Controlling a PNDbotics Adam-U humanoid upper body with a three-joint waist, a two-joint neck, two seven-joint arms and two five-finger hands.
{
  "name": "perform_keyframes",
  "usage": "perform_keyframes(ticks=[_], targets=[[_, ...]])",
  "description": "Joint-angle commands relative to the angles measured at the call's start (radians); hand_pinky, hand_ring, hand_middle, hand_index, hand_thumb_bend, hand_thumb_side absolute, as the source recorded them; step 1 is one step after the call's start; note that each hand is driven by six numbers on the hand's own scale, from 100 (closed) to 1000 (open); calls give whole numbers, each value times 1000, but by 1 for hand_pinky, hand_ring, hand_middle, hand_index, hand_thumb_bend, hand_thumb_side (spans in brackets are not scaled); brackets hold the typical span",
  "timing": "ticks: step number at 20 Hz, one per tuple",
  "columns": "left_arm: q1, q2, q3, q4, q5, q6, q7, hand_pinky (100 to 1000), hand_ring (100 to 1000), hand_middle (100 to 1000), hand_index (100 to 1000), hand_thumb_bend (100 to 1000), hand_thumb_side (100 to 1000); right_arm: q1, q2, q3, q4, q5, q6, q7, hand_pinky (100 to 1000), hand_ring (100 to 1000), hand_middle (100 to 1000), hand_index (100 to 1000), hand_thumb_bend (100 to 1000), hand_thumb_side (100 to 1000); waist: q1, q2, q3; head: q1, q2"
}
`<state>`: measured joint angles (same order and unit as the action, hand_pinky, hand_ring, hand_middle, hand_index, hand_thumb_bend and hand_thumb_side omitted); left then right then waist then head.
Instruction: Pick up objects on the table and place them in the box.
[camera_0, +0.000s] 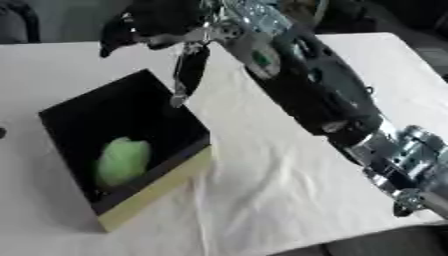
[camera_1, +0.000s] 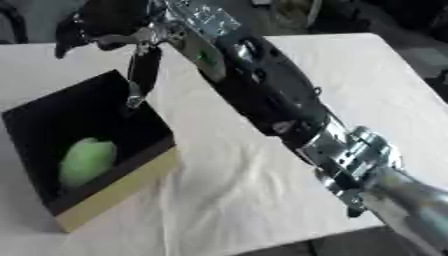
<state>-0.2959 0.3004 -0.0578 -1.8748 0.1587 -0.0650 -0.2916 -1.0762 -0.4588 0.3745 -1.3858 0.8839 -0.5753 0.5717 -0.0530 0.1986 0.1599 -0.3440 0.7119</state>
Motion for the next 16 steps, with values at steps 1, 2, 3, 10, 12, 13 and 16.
perform_keyframes(ticks=[1,2,3,10,12,13,16], targets=[[-3,18,11,-11,-4,0,4,717,640,554,799,356,787,1,-68,-65,-29,-32,29,-18,792,794,843,915,686,460,8,-17,-6,7,0],[-3,17,13,-11,-5,-1,5,718,642,556,799,354,788,11,-82,-86,-32,-47,49,-35,781,785,834,912,680,451,9,-16,-9,11,-2],[-3,17,14,-10,-6,-1,6,718,643,556,799,354,789,22,-97,-107,-36,-67,71,-52,777,781,831,910,679,449,10,-15,-11,14,-4],[-1,17,24,-3,-20,3,20,719,648,564,801,322,838,123,-169,-287,12,-304,249,-248,662,687,749,862,535,400,17,-8,-35,31,-12],[-2,15,25,0,-23,6,24,719,648,564,801,307,861,152,-180,-338,53,-387,298,-325,638,670,736,850,490,391,18,-7,-40,35,-19],[-1,15,26,2,-24,8,26,719,648,564,801,303,865,167,-182,-363,76,-432,319,-367,631,665,732,847,475,390,19,-6,-41,39,-21],[1,14,29,6,-30,12,35,718,647,563,801,289,887,207,-184,-416,140,-559,362,-491,597,644,715,828,403,386,22,-5,-47,46,-26]])
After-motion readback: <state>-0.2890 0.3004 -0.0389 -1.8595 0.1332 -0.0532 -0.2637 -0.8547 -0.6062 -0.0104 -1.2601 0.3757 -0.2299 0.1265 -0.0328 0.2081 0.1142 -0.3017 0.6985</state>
